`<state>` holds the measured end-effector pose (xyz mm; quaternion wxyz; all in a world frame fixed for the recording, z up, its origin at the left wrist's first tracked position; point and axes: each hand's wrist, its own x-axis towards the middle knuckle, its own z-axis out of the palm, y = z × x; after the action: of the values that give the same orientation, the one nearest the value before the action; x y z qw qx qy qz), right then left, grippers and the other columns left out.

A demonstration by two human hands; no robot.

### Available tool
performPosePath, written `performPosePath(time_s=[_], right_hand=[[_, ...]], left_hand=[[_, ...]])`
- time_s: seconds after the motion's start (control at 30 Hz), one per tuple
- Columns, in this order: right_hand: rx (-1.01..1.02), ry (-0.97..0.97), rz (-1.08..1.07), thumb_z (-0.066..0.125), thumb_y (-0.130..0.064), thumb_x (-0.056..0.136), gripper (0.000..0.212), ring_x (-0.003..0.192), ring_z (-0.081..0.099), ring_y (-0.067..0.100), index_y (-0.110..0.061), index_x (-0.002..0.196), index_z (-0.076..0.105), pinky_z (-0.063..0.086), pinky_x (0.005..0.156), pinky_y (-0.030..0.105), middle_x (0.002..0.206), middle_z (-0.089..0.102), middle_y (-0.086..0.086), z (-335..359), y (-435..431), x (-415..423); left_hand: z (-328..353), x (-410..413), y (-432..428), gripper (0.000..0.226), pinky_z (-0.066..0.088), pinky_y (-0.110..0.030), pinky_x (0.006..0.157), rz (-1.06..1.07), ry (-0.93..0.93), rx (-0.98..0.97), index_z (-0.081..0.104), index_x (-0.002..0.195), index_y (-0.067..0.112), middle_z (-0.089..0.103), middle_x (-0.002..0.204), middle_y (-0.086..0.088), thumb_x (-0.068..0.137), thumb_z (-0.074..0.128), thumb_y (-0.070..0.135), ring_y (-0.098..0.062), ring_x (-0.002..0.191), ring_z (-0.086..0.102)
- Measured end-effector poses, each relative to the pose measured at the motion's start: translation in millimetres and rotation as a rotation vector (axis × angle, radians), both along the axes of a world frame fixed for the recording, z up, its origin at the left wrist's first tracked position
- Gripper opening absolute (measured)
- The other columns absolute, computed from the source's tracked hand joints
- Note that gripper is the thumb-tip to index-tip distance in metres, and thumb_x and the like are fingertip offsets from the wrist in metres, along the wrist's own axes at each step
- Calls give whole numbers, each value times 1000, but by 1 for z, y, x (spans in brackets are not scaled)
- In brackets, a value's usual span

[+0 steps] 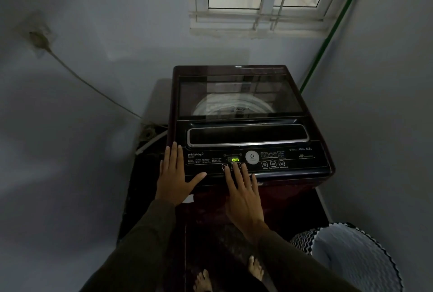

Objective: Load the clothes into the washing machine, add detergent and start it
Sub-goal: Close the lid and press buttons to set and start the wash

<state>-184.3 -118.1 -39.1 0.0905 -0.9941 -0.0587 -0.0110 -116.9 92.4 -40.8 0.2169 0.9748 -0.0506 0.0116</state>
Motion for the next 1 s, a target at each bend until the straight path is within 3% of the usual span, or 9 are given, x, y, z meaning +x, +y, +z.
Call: performPosePath(time_s=[0.5, 0.7, 0.9, 1.0], right_hand=[[-50, 38, -12, 67, -23, 77, 101, 151, -1, 32, -19, 157, 5, 19, 118, 56, 164, 3, 9, 1, 0, -2], [-77, 59, -54, 72, -27, 72, 104, 150, 10, 34, -20, 156, 12, 27, 112, 63, 163, 13, 9, 7, 8, -6], [-82, 73, -73, 75, -30, 68, 103, 146, 26, 35, -19, 155, 21, 35, 107, 62, 161, 23, 9, 11, 11, -5], [-76, 82, -72, 72, -28, 69, 102, 146, 25, 35, -20, 155, 18, 36, 106, 60, 162, 21, 9, 12, 12, -5]], left_hand=[[0, -1, 1, 114, 7, -51, 121, -12, 10, 24, -11, 154, 15, -18, 163, -2, 75, 21, 90, -17, 149, -19], [-1, 0, 1, 115, 8, -51, 120, -15, 6, 35, -9, 155, 14, -16, 163, -3, 75, 21, 90, -18, 149, -18], [-1, 1, 1, 116, 9, -52, 121, -14, 4, 37, -7, 155, 13, -14, 163, -3, 74, 18, 92, -18, 150, -17], [-2, 0, 1, 115, 10, -52, 120, -12, -6, 39, -6, 155, 13, -14, 163, -3, 75, 19, 91, -18, 150, -16]])
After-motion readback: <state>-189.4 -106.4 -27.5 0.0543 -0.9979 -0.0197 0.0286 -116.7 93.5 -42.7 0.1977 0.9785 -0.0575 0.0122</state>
